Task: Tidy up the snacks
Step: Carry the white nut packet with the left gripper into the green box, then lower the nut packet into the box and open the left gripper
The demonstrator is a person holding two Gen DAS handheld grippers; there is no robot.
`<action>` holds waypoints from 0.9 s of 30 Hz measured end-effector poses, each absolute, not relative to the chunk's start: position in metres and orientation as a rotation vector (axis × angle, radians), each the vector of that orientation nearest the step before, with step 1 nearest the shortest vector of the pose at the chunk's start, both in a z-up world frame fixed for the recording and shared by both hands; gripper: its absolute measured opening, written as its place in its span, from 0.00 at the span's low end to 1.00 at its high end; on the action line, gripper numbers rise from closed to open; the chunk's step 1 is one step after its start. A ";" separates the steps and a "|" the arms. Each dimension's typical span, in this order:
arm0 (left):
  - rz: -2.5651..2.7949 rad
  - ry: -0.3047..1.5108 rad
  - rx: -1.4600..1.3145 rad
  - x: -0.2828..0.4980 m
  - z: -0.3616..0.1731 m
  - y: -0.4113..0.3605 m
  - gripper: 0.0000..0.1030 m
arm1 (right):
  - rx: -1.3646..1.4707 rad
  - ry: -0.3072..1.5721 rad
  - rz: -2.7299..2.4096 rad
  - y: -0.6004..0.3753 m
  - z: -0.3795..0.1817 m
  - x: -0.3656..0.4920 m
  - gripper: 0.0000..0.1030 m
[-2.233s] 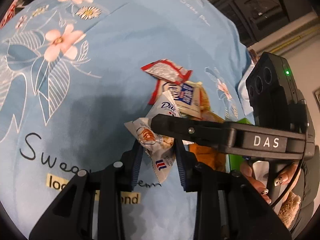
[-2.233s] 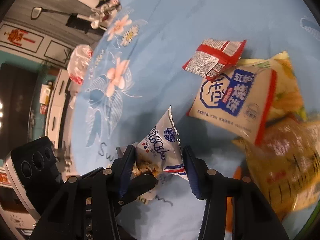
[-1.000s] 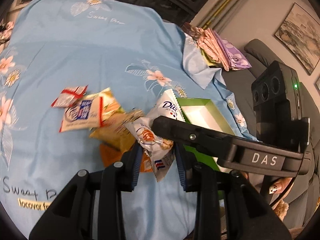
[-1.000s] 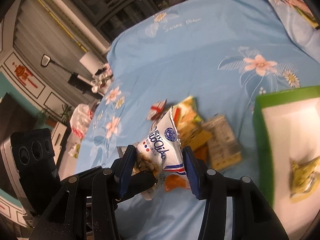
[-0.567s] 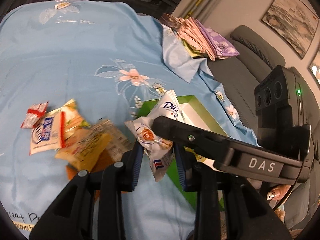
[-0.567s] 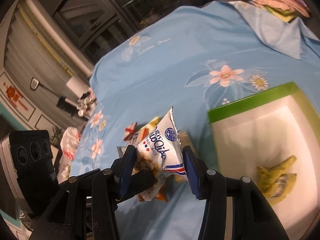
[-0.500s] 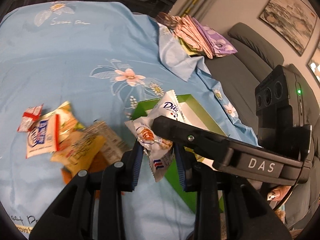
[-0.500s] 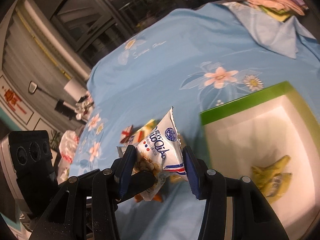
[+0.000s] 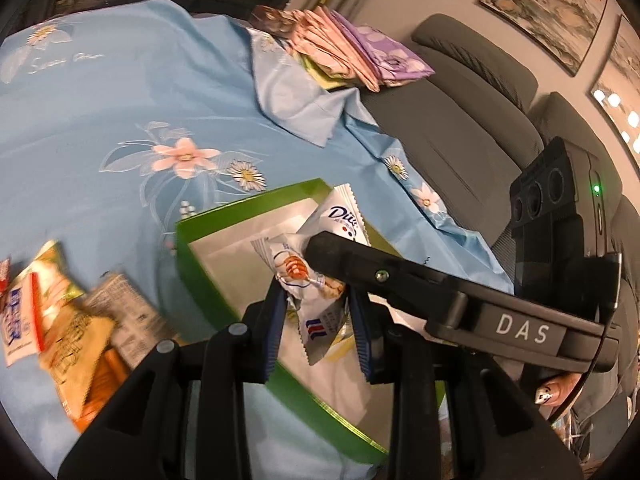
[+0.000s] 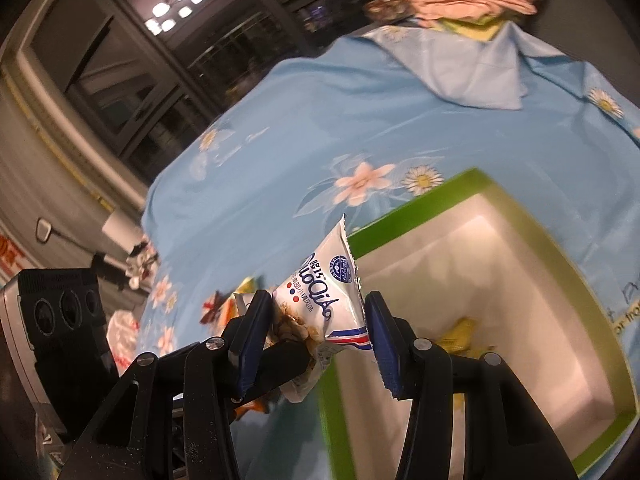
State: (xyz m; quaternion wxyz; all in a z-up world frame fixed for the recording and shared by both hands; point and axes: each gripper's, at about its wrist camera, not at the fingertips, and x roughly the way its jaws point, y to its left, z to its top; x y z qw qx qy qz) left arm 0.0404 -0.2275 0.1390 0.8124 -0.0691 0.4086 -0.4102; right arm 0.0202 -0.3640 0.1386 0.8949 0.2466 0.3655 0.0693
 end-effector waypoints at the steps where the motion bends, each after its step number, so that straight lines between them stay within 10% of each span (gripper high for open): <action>1: -0.881 0.876 -0.145 0.041 0.138 -0.232 0.30 | 0.519 0.757 0.132 -0.369 0.138 0.019 0.49; 27: -0.830 1.051 -0.087 0.094 0.091 -0.292 0.29 | 0.735 0.885 0.048 -0.431 0.078 0.059 0.49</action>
